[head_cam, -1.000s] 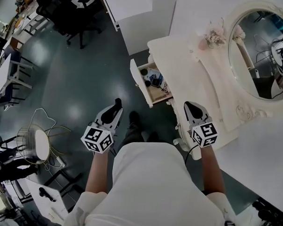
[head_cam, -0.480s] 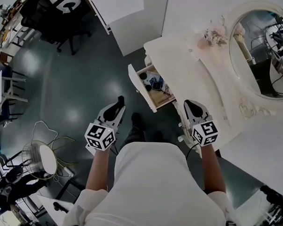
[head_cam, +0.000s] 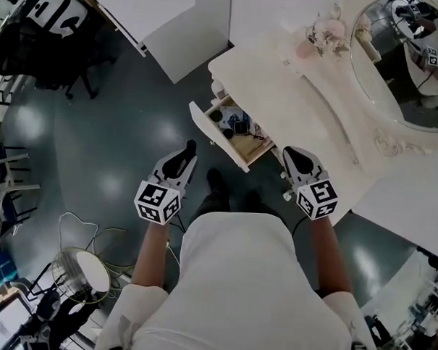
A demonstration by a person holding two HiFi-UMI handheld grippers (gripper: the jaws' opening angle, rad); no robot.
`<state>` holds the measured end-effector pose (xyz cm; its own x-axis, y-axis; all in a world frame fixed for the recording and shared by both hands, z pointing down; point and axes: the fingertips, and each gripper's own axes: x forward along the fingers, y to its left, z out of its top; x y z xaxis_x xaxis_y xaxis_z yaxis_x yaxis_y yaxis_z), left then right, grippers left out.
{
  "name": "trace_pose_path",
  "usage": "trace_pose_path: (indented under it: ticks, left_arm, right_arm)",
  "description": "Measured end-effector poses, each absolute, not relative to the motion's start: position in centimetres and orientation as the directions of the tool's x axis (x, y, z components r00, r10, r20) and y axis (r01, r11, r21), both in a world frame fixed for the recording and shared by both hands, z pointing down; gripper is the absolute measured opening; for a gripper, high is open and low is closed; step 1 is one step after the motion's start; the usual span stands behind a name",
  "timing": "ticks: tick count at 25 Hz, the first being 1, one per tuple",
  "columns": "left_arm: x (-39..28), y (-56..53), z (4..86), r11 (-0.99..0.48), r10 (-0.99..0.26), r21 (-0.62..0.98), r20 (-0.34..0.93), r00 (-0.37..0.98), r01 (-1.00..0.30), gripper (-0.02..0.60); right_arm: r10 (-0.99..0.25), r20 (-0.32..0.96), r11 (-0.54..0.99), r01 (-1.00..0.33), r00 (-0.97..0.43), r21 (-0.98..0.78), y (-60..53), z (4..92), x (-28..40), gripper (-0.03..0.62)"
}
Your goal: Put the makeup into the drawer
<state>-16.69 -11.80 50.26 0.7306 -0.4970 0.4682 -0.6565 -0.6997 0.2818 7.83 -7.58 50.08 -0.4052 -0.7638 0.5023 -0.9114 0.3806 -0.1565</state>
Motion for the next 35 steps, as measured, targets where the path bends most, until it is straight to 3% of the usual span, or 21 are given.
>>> trace_pose_path:
  ticks: [9,18,35]
  left_arm:
    - [-15.1,-15.3,53.2,-0.801,-0.322,0.317,0.486,0.813,-0.507,0.100]
    - [-12.7,-17.0,56.7,-0.865,-0.186,0.299,0.554,0.811,-0.403,0.100]
    - [-6.6,-19.1,67.5,-0.976,-0.054,0.080,0.811,0.583,-0.202,0.100]
  right_arm:
    - [-0.756,0.572,0.298,-0.946,-0.318,-0.132,-8.3,52.4,6.1,0.031]
    - [-0.730,0.619,0.247,-0.957,-0.288,-0.154,-8.3,55.0,5.3,0.031]
    - [-0.688,0.631,0.242,-0.933,-0.360,-0.268,-11.7,60.6,8.3,0.031]
